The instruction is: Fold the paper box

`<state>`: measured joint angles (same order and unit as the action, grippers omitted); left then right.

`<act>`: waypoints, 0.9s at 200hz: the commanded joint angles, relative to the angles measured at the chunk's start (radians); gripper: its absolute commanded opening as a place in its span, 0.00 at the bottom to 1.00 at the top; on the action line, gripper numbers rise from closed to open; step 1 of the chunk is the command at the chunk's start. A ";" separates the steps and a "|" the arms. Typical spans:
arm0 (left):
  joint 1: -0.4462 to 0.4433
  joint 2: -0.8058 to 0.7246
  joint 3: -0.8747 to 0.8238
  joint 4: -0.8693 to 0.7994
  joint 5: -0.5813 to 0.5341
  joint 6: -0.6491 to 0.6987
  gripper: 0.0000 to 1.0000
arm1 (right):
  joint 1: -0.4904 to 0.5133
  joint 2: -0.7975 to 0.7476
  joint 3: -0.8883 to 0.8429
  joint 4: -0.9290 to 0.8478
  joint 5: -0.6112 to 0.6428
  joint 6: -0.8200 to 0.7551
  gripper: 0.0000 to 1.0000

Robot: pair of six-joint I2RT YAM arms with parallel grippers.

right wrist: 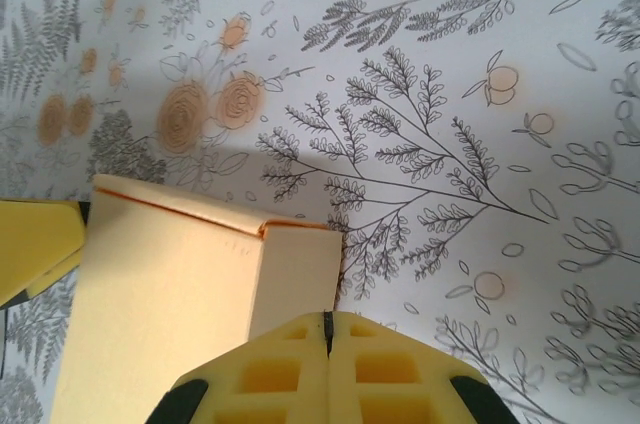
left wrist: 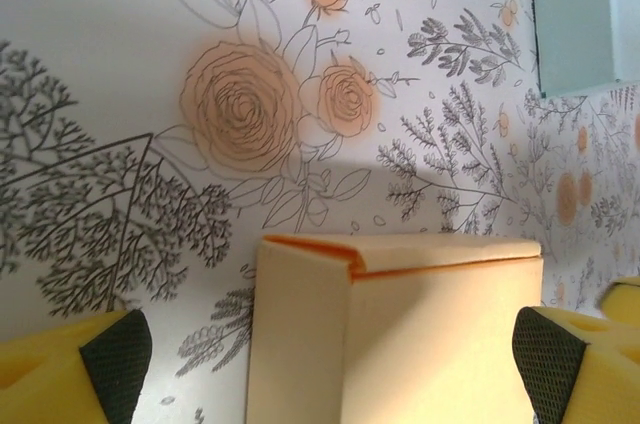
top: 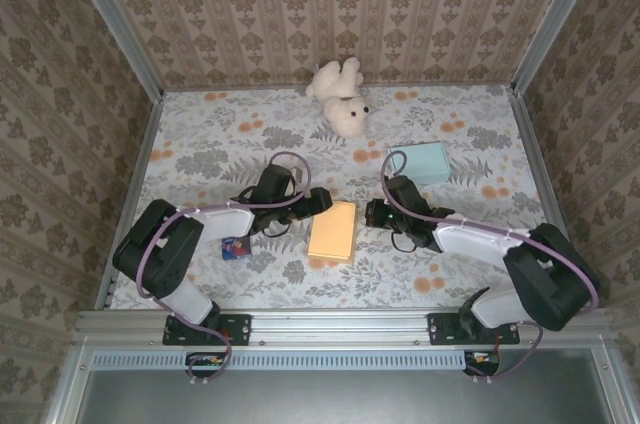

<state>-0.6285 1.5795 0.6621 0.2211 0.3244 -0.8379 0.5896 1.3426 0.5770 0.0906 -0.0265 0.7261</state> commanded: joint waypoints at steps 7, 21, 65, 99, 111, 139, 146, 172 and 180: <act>-0.001 -0.079 -0.037 -0.065 -0.040 0.011 0.96 | 0.004 -0.095 -0.049 -0.102 0.023 -0.028 0.00; -0.006 -0.125 -0.050 -0.098 -0.068 0.021 0.97 | 0.005 -0.124 -0.065 -0.112 0.022 -0.027 0.00; -0.072 -0.296 -0.068 -0.258 -0.201 0.067 0.97 | 0.017 -0.143 -0.101 -0.106 -0.034 -0.019 0.00; -0.160 -0.399 -0.075 -0.383 -0.321 0.081 0.97 | 0.068 -0.119 -0.105 -0.099 -0.086 -0.013 0.00; -0.179 -0.434 -0.088 -0.405 -0.345 0.073 0.97 | 0.093 -0.113 -0.107 -0.095 -0.092 -0.007 0.00; -0.204 -0.478 -0.127 -0.414 -0.361 0.050 0.97 | 0.141 -0.108 -0.127 -0.085 -0.100 0.027 0.00; -0.205 -0.475 -0.134 -0.413 -0.351 0.045 0.97 | 0.149 -0.106 -0.132 -0.085 -0.105 0.034 0.00; -0.223 -0.476 -0.164 -0.389 -0.322 0.011 0.97 | 0.169 -0.129 -0.162 -0.080 -0.113 0.061 0.00; -0.232 -0.482 -0.172 -0.379 -0.321 0.002 0.97 | 0.175 -0.146 -0.174 -0.076 -0.108 0.069 0.00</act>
<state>-0.8368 1.1122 0.5156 -0.1516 0.0086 -0.7982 0.7479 1.2255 0.4381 0.0147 -0.1177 0.7513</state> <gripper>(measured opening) 0.969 0.054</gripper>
